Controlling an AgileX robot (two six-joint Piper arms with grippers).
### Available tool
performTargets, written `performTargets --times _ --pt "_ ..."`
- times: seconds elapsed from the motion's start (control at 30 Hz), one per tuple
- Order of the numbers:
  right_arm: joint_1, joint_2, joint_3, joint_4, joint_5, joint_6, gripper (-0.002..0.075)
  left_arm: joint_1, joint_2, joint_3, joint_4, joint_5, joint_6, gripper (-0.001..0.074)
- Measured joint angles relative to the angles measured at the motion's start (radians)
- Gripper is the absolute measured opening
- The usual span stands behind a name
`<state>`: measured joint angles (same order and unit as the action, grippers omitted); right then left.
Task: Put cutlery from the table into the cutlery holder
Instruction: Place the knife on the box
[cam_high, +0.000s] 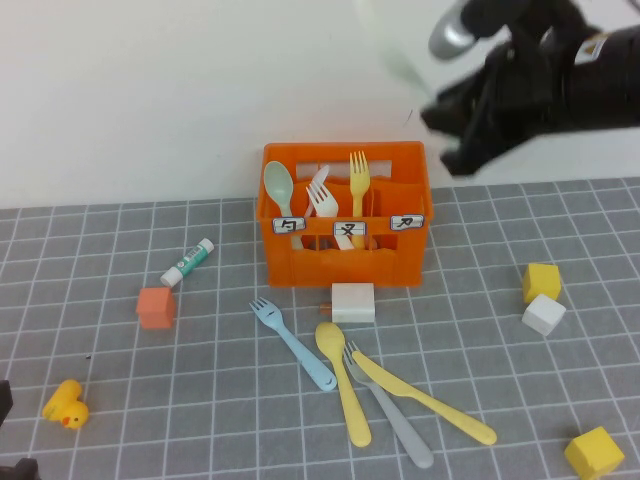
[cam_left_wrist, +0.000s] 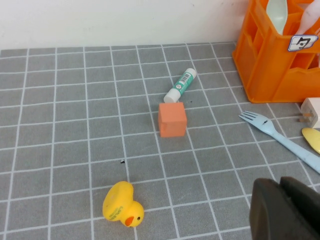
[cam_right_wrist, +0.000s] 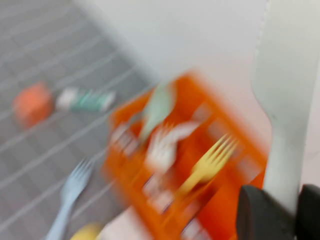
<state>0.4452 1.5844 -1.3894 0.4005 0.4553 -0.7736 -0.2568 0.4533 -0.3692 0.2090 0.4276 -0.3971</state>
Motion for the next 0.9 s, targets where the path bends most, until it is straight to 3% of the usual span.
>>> performTargets --times 0.37,0.57,0.9 --pt "0.000 0.107 0.000 0.136 -0.442 -0.004 0.0153 0.000 0.000 0.000 0.000 -0.006 -0.002 0.0000" --pt "0.000 0.227 0.000 0.227 -0.558 -0.004 0.0152 0.000 0.000 0.000 0.000 -0.008 -0.002 0.0000" --pt "0.008 0.363 0.000 0.239 -0.737 0.080 0.0152 0.000 0.000 0.010 0.019 -0.015 -0.002 0.0000"
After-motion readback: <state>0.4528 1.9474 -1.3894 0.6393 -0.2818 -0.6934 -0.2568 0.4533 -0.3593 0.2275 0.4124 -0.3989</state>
